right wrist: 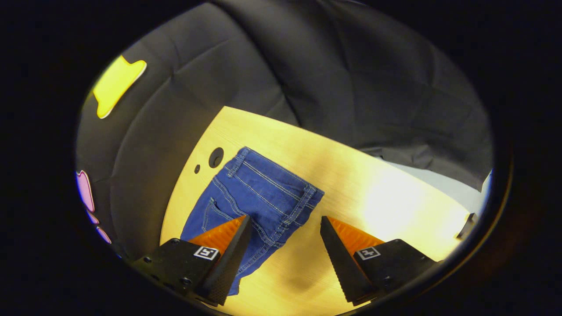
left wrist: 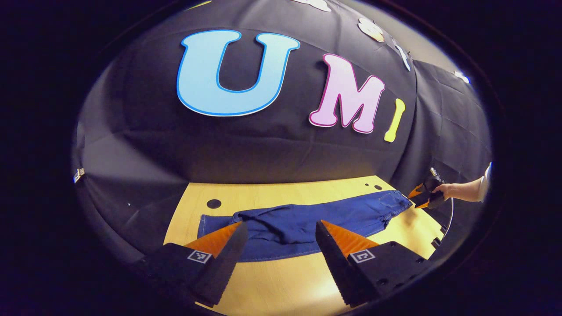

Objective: Grasp the waist and the cuffs of the jeans and fold them to make the two legs overlap; first hold the waist and fold one-third of the jeans toward the cuffs, then hold the cuffs and fold the remaining one-third in the same direction to finish folding.

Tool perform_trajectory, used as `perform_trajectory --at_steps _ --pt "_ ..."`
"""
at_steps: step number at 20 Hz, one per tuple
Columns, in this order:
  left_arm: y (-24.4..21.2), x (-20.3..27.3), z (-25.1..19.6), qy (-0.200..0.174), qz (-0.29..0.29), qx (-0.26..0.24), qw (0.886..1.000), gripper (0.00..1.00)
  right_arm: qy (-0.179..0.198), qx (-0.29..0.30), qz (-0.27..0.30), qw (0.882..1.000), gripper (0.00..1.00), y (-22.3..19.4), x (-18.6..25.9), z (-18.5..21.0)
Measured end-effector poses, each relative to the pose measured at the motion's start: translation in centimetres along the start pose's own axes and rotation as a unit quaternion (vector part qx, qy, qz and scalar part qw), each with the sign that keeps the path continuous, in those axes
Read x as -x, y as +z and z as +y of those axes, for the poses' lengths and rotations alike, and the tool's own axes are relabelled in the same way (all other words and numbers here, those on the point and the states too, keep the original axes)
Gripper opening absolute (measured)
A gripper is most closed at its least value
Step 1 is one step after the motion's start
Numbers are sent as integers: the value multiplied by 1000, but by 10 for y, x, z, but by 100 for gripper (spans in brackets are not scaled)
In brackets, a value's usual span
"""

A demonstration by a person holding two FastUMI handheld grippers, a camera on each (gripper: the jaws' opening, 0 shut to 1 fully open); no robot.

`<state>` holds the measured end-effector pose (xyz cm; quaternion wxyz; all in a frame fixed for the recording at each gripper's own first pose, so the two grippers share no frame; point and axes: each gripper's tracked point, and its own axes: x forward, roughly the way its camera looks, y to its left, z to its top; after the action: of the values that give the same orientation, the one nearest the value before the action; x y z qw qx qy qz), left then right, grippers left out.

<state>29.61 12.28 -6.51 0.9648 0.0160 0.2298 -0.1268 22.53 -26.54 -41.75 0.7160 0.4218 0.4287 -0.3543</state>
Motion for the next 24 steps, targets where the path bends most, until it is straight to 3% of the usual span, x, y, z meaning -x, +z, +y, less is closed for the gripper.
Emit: perform_trajectory --at_steps 3,5,8,10,15,18,22,24 --pt "-13 6 15 23 12 13 1000 98 -7 -17 -3 1000 96 3 -25 6" --pt "-20 7 26 44 17 14 999 98 -17 -11 -17 1000 86 4 -31 3" --pt "-26 3 22 42 25 31 998 97 2 -19 -10 1000 31 2 -27 9" --pt "-24 3 19 39 20 27 999 97 17 -10 -24 1000 20 4 -22 18" --pt "-22 11 23 36 18 11 999 96 145 3 -67 987 19 11 50 95" --pt "-22 16 23 32 14 22 999 97 235 61 -82 967 19 -15 96 168" --pt "-24 27 21 25 9 23 999 97 330 140 -73 931 19 -100 154 269" --pt "-22 31 21 24 7 25 999 97 353 166 -44 920 19 -161 149 297"
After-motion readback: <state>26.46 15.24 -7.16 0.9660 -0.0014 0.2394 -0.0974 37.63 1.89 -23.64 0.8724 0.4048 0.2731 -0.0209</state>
